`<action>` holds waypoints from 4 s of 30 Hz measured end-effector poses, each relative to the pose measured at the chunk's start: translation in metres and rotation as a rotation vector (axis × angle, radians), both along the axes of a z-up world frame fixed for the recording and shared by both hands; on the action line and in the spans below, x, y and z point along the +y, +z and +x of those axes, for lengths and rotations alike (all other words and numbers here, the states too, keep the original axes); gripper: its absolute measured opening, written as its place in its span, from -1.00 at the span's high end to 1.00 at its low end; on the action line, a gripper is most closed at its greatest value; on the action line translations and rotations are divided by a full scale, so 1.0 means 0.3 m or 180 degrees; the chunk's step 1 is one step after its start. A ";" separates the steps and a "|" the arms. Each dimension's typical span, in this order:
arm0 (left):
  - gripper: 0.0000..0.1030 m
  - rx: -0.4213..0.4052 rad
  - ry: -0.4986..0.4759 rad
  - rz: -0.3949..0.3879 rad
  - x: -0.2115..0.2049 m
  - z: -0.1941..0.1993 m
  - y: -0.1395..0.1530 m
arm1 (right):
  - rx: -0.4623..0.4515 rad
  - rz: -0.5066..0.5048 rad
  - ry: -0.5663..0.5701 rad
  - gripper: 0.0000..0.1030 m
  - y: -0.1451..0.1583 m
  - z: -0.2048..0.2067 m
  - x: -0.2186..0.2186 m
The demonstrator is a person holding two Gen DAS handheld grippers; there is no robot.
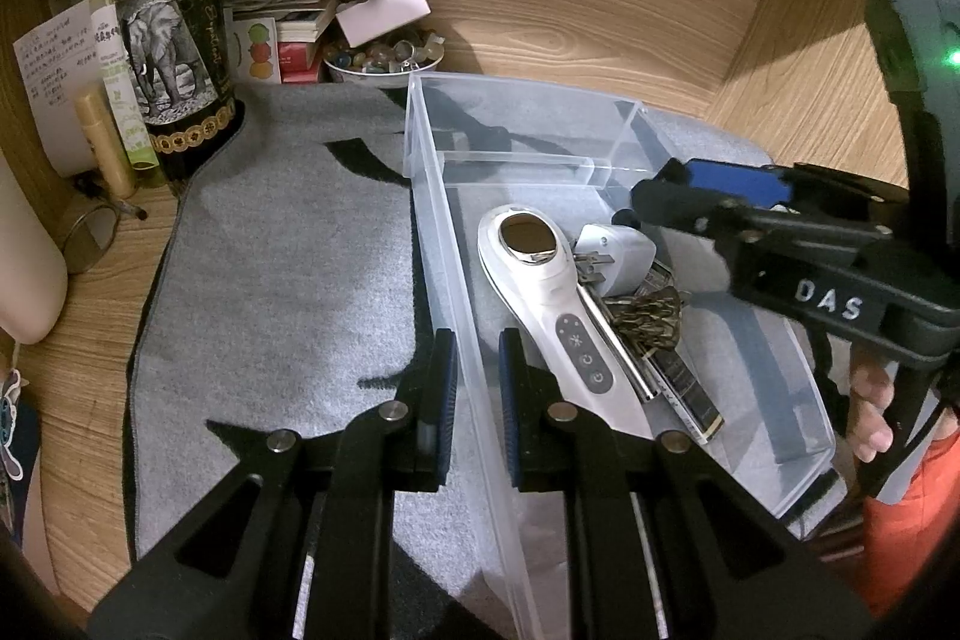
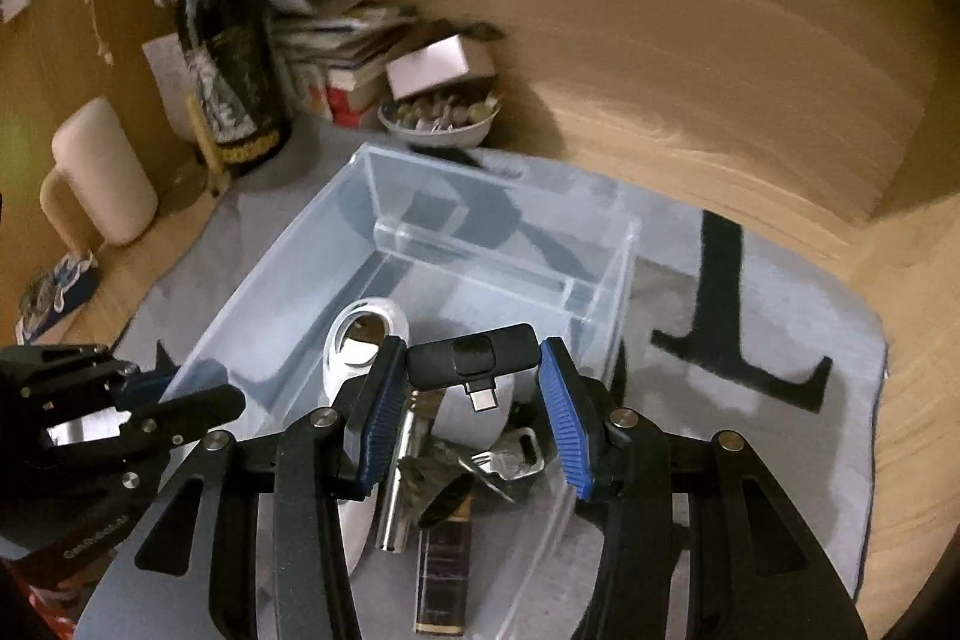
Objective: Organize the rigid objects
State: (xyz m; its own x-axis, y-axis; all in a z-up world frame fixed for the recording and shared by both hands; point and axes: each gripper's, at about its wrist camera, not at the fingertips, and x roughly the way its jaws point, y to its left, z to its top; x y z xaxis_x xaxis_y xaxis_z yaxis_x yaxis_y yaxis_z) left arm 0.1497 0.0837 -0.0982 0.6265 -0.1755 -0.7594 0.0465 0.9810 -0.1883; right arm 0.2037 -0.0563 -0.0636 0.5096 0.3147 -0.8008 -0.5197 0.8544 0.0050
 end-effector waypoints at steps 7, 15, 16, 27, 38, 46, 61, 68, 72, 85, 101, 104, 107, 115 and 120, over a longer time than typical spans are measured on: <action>0.75 0.0005 0.0005 0.0000 -0.004 -0.001 0.002 | 0.0207 -0.0167 0.0151 0.18 -0.039 0.010 0.043; 0.75 0.0033 -0.0023 0.0012 -0.002 0.000 0.004 | 0.0059 -0.0028 0.0092 -0.22 0.012 -0.028 0.007; 0.75 0.0037 -0.0026 0.0015 -0.003 0.001 0.005 | 0.0016 0.0010 0.0083 -0.26 0.028 -0.041 -0.003; -0.09 -0.0392 0.0038 0.0305 -0.036 -0.104 0.096 | -0.0601 0.0139 -0.0085 -0.60 0.166 -0.189 -0.116; -0.83 -0.1220 0.0202 0.0435 -0.093 -0.238 0.282 | -0.1237 0.0394 -0.0410 -1.00 0.279 -0.363 -0.274; -0.93 -0.1645 0.0227 0.0444 -0.163 -0.342 0.342 | -0.1534 0.0513 -0.0528 -1.00 0.320 -0.483 -0.331; -0.99 -0.2022 0.0223 0.0485 -0.227 -0.464 0.363 | -0.1553 0.0639 -0.0587 -1.00 0.315 -0.550 -0.364; -0.99 -0.2036 0.0209 0.0499 -0.231 -0.466 0.367 | -0.1538 0.0624 -0.0602 -1.00 0.314 -0.548 -0.368; -0.99 -0.2041 0.0200 0.0497 -0.237 -0.464 0.366 | -0.1532 0.0630 -0.0621 -1.00 0.315 -0.549 -0.369; -0.99 -0.2033 0.0184 0.0499 -0.242 -0.461 0.363 | -0.1480 0.0694 -0.0672 -1.00 0.310 -0.546 -0.379; -0.99 -0.2017 0.0170 0.0482 -0.247 -0.460 0.365 | -0.1477 0.0696 -0.0683 -1.00 0.312 -0.547 -0.373; -0.99 -0.2011 0.0171 0.0482 -0.250 -0.459 0.366 | -0.1477 0.0695 -0.0682 -1.00 0.313 -0.548 -0.369; -0.99 -0.2010 0.0166 0.0482 -0.250 -0.458 0.366 | -0.1476 0.0695 -0.0682 -1.00 0.314 -0.547 -0.368; -0.99 -0.2101 0.0123 0.0503 -0.257 -0.473 0.364 | -0.1478 0.0692 -0.0684 -1.00 0.314 -0.548 -0.367; -0.99 -0.2102 0.0124 0.0495 -0.258 -0.474 0.363 | -0.1479 0.0686 -0.0675 -1.00 0.316 -0.548 -0.358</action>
State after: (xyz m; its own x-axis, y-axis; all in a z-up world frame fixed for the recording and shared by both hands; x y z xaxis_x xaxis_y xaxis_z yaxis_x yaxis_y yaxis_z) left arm 0.0075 0.0064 0.0107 0.9712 -0.0631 -0.2299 0.0674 0.9977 0.0108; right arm 0.0392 -0.1637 0.0311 0.8640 0.2987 -0.4053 -0.3257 0.9455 0.0024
